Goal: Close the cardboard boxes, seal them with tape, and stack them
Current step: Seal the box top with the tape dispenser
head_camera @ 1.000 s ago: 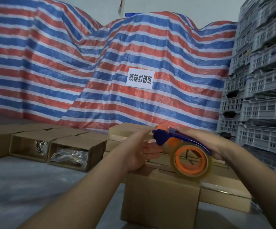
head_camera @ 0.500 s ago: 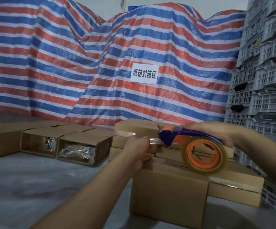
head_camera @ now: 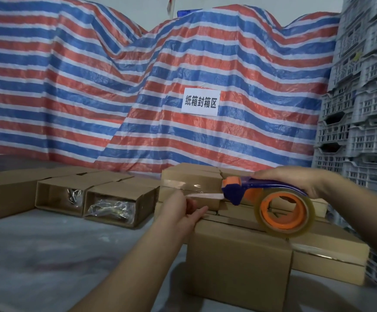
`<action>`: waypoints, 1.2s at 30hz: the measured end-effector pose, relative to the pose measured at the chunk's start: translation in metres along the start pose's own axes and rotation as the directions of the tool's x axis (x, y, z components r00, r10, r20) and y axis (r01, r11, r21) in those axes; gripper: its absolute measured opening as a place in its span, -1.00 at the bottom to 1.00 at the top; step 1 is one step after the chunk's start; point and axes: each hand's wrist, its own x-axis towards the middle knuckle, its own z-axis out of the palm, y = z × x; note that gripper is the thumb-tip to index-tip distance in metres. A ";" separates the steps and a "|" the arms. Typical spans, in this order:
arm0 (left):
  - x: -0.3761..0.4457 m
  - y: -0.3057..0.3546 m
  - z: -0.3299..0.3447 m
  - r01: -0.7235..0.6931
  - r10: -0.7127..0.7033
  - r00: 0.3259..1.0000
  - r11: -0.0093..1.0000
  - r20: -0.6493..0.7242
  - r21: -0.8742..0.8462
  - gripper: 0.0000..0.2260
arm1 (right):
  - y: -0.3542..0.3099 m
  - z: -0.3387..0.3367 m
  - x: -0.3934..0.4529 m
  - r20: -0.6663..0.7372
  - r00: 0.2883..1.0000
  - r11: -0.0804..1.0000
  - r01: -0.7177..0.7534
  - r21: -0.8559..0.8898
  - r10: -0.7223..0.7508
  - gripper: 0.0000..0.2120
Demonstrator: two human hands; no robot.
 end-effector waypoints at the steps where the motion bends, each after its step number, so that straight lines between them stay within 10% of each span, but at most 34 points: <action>1: 0.000 0.003 -0.004 -0.007 0.007 1.000 0.998 -0.002 0.064 -0.87 | 0.000 0.002 0.001 -0.011 1.000 0.999 0.016 -0.043 -0.017 -0.46; 7: 0.005 0.013 -0.038 -0.174 0.236 0.972 0.689 0.010 0.704 -0.84 | -0.015 0.012 0.009 0.023 0.999 0.957 -0.020 -0.289 0.028 -0.47; 30: 0.016 -0.031 -0.069 0.017 0.017 0.999 0.568 -0.032 0.823 -0.60 | -0.032 0.029 0.011 0.033 0.992 0.913 -0.100 -0.396 0.123 -0.39; 36: 0.016 -0.027 -0.075 0.046 -0.043 0.998 0.325 -0.034 0.945 -0.45 | -0.032 0.027 0.011 0.020 0.994 0.918 -0.094 -0.386 0.111 -0.45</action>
